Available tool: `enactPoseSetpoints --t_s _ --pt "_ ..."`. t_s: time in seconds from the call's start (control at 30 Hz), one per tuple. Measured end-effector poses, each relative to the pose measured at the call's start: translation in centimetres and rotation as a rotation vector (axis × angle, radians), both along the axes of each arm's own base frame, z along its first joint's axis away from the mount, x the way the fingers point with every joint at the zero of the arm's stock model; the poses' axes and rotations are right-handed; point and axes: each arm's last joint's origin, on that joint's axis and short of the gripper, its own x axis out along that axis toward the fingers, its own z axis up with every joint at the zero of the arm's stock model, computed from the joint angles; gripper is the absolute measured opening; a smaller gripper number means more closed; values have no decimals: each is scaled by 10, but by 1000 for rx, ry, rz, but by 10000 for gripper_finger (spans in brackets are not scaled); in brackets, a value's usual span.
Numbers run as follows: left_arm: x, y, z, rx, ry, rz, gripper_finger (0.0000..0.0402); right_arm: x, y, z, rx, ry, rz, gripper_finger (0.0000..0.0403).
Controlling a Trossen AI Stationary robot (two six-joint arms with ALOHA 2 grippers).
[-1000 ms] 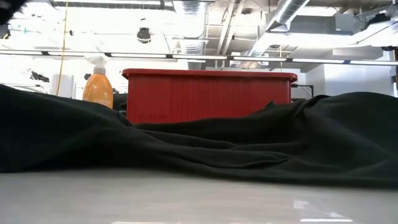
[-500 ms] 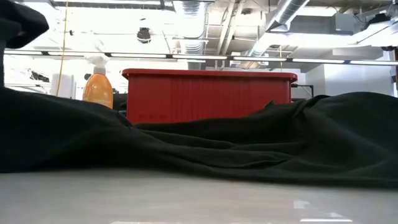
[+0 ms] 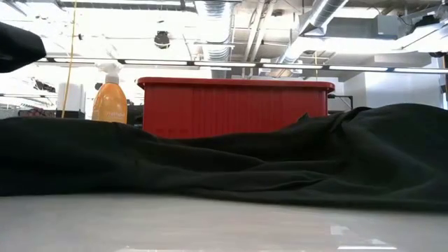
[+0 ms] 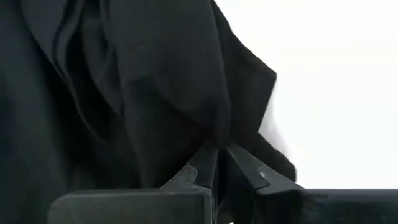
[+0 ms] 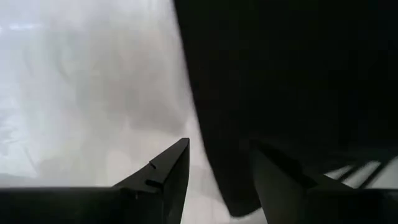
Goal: Fold laundry
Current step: Fold the black shirt
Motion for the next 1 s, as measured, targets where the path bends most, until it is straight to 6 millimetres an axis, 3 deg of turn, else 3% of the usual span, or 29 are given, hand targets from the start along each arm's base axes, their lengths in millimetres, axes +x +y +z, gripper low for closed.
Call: enactPoseSetpoints --t_s 0.13,0.3,0.4,0.5,0.63,0.83,1.0 --pt "-1 -2 1 -16 3 14 1 -1 -15 -13 15 -3 -13 193" --pt "0 -12 16 -41 -13 -9 0 1 -18 -23 73 18 11 178" --pt "-1 -16 35 -21 -44 -14 0 1 -16 -24 86 31 33 120" --pt "-5 -16 57 32 -80 -15 0 0 -17 -20 96 38 40 32" --pt "-10 -15 85 67 -109 -2 0 -2 -21 -10 112 28 -13 21" --pt "-27 -4 145 145 -153 32 0 -6 -26 57 109 -3 -70 12" --pt "-38 13 202 235 -270 94 0 -12 -44 129 -18 -86 -101 12"
